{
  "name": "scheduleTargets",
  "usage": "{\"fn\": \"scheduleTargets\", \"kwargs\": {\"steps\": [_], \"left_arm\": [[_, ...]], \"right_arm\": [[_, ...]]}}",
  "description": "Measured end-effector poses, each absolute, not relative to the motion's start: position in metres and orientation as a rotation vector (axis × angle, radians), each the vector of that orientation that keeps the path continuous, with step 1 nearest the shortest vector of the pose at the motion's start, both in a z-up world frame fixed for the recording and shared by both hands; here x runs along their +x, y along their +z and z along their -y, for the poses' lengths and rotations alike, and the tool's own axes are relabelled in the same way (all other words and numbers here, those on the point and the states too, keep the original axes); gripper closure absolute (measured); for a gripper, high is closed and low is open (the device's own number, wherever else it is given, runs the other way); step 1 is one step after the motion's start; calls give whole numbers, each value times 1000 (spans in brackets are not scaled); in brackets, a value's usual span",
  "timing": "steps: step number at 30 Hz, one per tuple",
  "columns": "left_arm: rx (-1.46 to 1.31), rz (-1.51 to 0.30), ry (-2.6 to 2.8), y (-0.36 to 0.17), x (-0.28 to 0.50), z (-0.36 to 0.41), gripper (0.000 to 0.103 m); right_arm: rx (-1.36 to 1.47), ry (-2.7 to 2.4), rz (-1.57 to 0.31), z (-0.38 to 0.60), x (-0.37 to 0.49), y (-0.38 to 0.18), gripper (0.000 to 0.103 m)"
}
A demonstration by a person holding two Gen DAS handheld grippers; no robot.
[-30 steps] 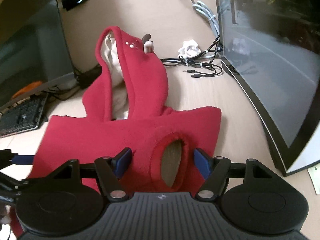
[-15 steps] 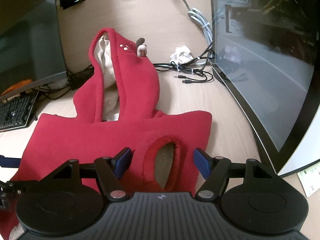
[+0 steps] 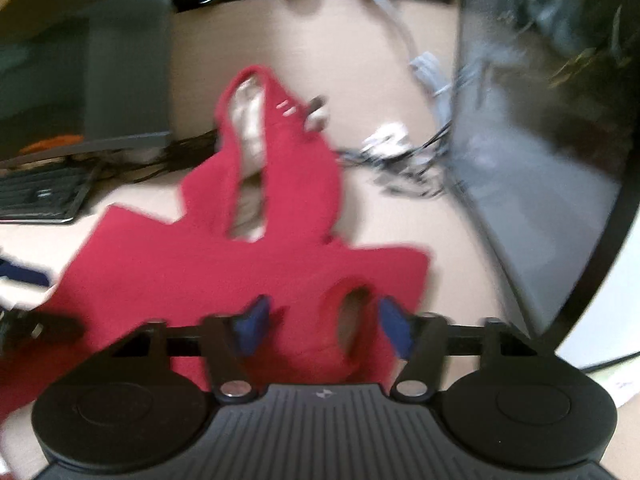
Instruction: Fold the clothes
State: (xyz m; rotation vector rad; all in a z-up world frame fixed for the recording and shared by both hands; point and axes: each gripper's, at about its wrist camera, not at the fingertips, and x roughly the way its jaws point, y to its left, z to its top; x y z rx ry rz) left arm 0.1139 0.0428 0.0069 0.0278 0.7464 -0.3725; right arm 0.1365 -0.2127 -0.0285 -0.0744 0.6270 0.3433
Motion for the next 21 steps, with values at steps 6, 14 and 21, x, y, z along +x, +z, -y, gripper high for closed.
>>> {"fn": "scheduleTargets", "kwargs": {"steps": [6,14,21], "left_arm": [[11,-706,-452,22,116,-27,8],[21,-735,-492,-13,122,-10,5],[101,-636,-492,-35,124,0,1]], "right_arm": [[-168,324,-480,196,140,0,87],[-94,235,-698,219,173,-33,72],[88,185,-715,228,165,-55,20]]}}
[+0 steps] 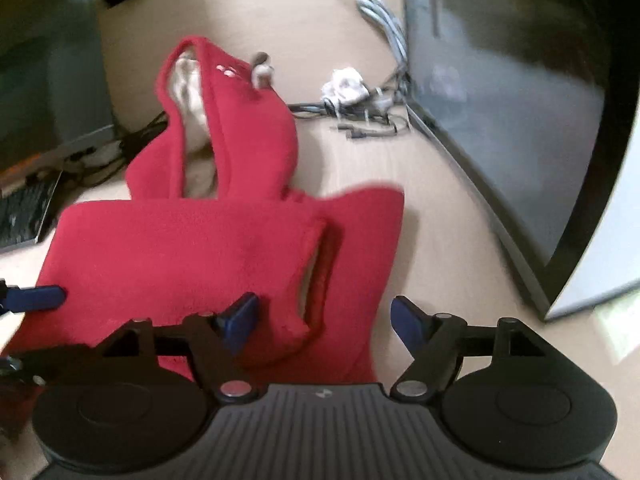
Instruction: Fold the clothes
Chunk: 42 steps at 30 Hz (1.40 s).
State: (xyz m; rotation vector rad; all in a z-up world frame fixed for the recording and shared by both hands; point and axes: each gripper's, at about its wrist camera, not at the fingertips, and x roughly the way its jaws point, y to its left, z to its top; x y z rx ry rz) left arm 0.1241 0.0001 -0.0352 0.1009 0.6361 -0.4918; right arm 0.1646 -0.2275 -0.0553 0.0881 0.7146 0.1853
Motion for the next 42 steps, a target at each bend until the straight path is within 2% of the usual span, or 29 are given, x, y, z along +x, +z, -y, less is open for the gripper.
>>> {"fn": "scheduleTargets", "kwargs": {"steps": [5,18,24,28,30,33,37,42], "left_arm": [[175,-625,-480,-41,146,15,0],[265,-600,-382,-44,260,9,0],[273,-588,-343,-34,252,3,0],[211,-606,-330,-4,202,-25,0],[194,-620,-346,10,166,-41,0],[219,-643,-358,24,106,-64,0],[313,-691,-329,22,44,-84,0],[331,-760,-340,5,23,-86,0]], "right_arm": [[108,203,-722,226,193,-64,14],[-41,188,-630,169,301,-59,14],[-83,178,-588,162,314,-52,13],[-122,251,-512,166,251,-20,12],[-153,302,-492,173,207,-4,3],[-251,348,-489,194,140,10,2],[-352,369,-569,217,72,3,1],[-391,366,-655,223,34,-22,1]]}}
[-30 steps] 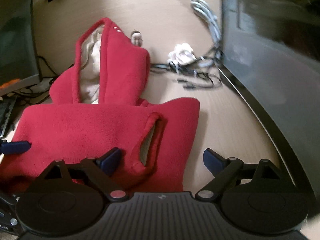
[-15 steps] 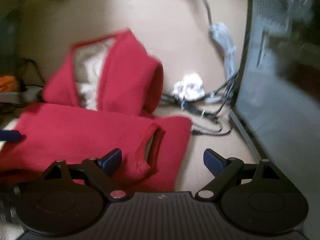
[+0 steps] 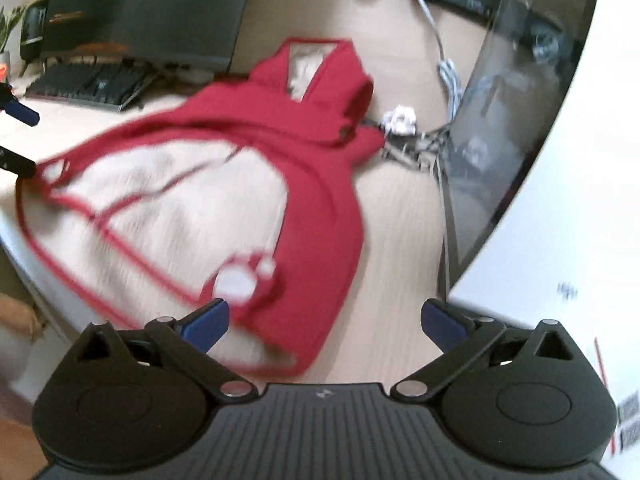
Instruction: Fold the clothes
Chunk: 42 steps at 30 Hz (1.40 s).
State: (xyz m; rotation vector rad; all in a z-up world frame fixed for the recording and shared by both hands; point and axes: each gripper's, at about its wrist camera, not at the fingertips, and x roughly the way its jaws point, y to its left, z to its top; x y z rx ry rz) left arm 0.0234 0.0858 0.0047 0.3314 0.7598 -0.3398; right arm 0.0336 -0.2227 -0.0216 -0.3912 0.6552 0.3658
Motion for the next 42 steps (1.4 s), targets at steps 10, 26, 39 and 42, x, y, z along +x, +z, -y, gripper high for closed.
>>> {"fn": "scheduleTargets", "kwargs": {"steps": [10,26,39,42], "left_arm": [[460,-695,-106,18,41,-101,0],[510,-683,-229,51,19,-134,0],[417,-834,-535,128,2,-180,0],[421,-804,-518,128,47,-175,0]], "right_arm": [[-509,92,-459,223,36,6,4],[-449,246,-504,239,20,32,4],[-376,490,-789,250,-29,94,4],[-358,420,-743,249,6,98,4]]}}
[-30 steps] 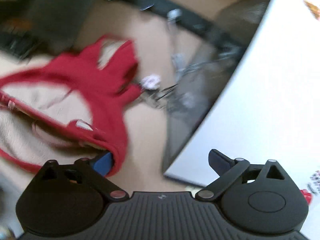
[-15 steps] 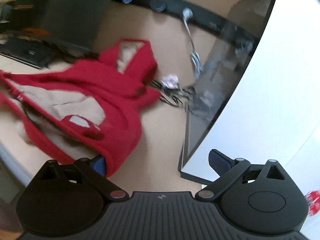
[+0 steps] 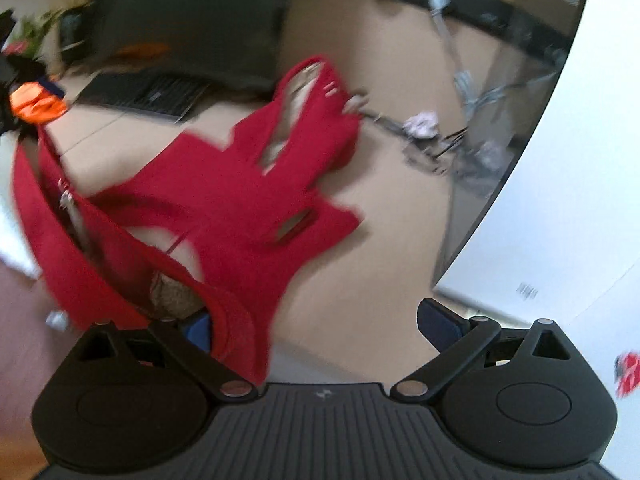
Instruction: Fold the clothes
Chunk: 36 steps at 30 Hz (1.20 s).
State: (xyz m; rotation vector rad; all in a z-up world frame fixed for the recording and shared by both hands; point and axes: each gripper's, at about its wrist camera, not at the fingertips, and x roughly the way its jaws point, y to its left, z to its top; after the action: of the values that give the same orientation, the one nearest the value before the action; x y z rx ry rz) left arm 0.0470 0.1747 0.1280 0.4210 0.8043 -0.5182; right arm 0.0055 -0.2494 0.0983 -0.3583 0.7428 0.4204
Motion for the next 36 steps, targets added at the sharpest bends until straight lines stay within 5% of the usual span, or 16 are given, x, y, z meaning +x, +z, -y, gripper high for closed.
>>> {"fn": "scheduleTargets", "kwargs": {"steps": [11,15,23,31,36], "left_arm": [[136,-906,-409,58,217,-172,0],[-23,-873,-480,76,203,-196,0],[-45,-799,-703,100,130,-190,0],[158,-752,-409,57,119,-135,0],[252,-671,24,50,128,-153,0]], "right_arm": [[-399,64,-659,182,138,26,4],[-314,46,-674,184,144,19,4],[-245,189,-451,208,90,91,0],[-315,504,-563,175,84,48,8],[-478,219,-547,193,102,12,8]]}}
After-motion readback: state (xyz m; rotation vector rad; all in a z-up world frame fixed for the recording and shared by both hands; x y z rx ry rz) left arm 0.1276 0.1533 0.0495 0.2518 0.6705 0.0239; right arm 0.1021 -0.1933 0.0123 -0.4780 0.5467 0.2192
